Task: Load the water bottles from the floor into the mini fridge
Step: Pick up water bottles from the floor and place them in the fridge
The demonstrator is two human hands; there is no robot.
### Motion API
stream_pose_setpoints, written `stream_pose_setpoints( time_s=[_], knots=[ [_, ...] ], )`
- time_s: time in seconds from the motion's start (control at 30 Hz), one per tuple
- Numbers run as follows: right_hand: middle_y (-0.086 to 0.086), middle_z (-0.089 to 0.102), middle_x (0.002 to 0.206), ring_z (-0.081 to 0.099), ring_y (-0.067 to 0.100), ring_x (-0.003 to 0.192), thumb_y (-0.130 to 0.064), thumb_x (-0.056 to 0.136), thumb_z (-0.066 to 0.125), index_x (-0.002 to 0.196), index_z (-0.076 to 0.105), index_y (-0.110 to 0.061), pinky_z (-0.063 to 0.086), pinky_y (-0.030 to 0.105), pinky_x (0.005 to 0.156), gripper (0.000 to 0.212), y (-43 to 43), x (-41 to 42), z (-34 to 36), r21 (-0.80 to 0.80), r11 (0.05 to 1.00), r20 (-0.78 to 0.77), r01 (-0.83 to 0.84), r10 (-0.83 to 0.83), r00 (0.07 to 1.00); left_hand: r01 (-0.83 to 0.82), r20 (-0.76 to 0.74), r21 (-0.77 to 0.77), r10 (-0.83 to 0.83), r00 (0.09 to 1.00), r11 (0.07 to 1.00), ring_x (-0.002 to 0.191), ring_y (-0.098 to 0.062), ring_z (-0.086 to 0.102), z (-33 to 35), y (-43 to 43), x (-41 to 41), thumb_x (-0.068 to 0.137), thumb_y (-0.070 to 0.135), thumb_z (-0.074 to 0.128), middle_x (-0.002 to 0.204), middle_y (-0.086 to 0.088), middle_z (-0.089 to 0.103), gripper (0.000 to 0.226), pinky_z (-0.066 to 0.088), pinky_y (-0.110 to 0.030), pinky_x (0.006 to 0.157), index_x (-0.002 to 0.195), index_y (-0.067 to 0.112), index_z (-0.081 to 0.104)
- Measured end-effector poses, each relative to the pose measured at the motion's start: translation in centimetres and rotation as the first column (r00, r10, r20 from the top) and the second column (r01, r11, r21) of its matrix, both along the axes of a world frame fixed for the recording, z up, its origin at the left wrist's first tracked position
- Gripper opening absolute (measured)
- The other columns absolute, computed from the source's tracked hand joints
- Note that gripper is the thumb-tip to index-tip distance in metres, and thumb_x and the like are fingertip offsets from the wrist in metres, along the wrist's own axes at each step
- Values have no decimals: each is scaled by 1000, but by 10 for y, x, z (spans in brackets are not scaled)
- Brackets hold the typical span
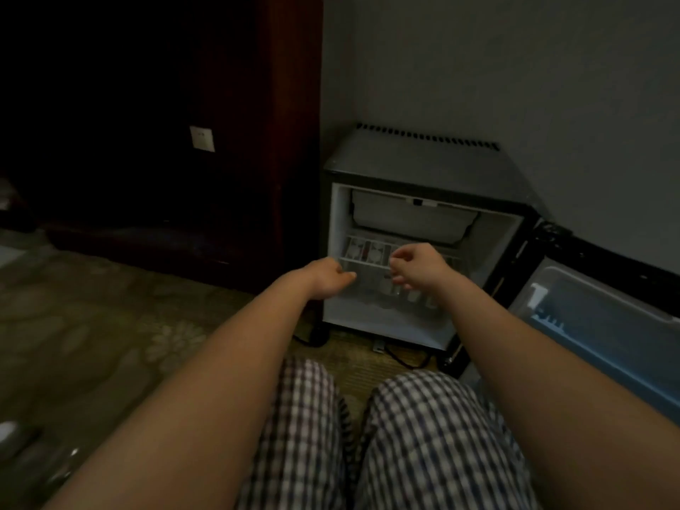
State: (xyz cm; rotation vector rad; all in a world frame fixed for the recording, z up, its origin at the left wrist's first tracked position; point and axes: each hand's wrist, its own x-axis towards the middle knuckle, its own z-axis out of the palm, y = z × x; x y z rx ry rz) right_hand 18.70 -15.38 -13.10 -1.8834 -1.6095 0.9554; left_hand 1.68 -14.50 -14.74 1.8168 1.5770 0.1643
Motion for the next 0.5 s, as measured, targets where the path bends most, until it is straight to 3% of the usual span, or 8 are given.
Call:
stream_pose_setpoints(
  time_s=[0.17, 0.3, 0.5],
  knots=[
    [14, 57, 95, 56, 15, 69, -13, 97, 47, 117, 57, 4, 45, 18, 55, 28, -24, -59, 29, -28, 978, 10, -207, 208, 978, -88, -26, 60, 89, 996, 994, 120, -27, 52, 16, -36, -88, 97, 40, 40, 132, -12, 54, 48, 42, -38, 101, 133, 8, 49],
    [8, 60, 99, 61, 16, 81, -18, 97, 48, 119, 56, -7, 52, 31, 75, 26, -39, -111, 31, -90, 947, 26, -310, 313, 949, -149, -102, 77, 157, 982, 986, 119, -27, 52, 9, -63, -156, 96, 40, 42, 129, -11, 56, 44, 42, -34, 96, 125, 9, 56],
    [5, 62, 105, 64, 15, 88, -22, 96, 49, 119, 57, -13, 51, 22, 64, 25, -60, -198, 8, -185, 864, 76, -469, 488, 869, -285, -104, 41, 288, 952, 958, 108, -24, 58, -24, -114, -251, 96, 34, 46, 115, -10, 62, 40, 42, -28, 87, 120, 5, 59]
  ],
)
